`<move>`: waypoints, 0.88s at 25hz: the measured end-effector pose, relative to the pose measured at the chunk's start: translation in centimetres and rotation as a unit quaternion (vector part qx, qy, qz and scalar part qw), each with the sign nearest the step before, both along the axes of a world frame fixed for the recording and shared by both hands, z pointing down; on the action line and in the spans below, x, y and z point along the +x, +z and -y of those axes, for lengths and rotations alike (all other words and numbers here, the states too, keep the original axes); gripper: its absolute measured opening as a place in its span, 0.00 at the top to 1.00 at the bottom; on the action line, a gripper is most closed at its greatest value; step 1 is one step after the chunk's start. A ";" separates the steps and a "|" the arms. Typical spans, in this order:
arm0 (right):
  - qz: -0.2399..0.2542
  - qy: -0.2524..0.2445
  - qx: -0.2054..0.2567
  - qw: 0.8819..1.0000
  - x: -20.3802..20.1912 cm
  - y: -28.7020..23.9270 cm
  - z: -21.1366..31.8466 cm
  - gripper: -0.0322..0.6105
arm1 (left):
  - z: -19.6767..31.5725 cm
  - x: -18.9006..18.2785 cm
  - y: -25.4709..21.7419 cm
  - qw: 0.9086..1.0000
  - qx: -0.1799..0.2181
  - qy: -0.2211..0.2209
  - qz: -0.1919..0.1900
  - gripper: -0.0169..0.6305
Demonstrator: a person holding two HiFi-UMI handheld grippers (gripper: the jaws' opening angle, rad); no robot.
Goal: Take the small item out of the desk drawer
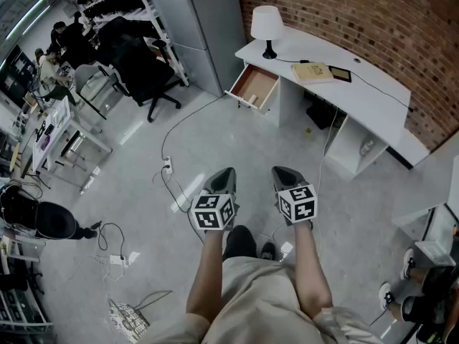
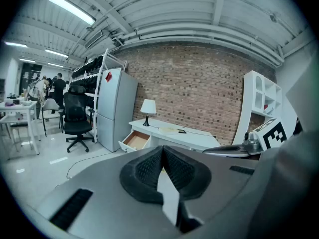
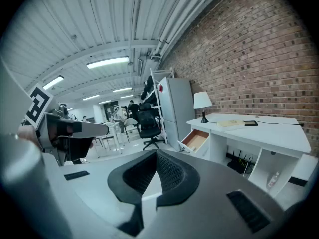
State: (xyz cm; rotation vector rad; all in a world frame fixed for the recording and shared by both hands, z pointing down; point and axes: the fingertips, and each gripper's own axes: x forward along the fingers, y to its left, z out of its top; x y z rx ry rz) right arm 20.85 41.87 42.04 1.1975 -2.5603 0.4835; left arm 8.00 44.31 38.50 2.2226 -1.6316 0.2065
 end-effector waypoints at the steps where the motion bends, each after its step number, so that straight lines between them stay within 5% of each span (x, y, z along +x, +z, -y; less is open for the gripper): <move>1: -0.004 -0.002 0.002 1.000 0.0 0.2 0.2 0.91 | 0.3 -0.2 0.2 1.000 -0.001 -0.003 0.001 0.95; 10: -0.007 -0.002 0.015 1.000 0.6 0.3 3.8 0.91 | 4.2 -0.1 0.2 1.000 0.008 0.000 0.003 0.95; 15: 0.067 0.027 0.014 0.997 1.1 -0.6 7.8 0.91 | 8.6 0.2 0.6 1.000 0.011 0.016 -0.004 0.95; 22: 0.083 0.027 0.001 0.996 1.7 0.4 14.7 0.91 | 17.2 -0.1 0.8 0.999 0.015 0.024 -0.019 0.95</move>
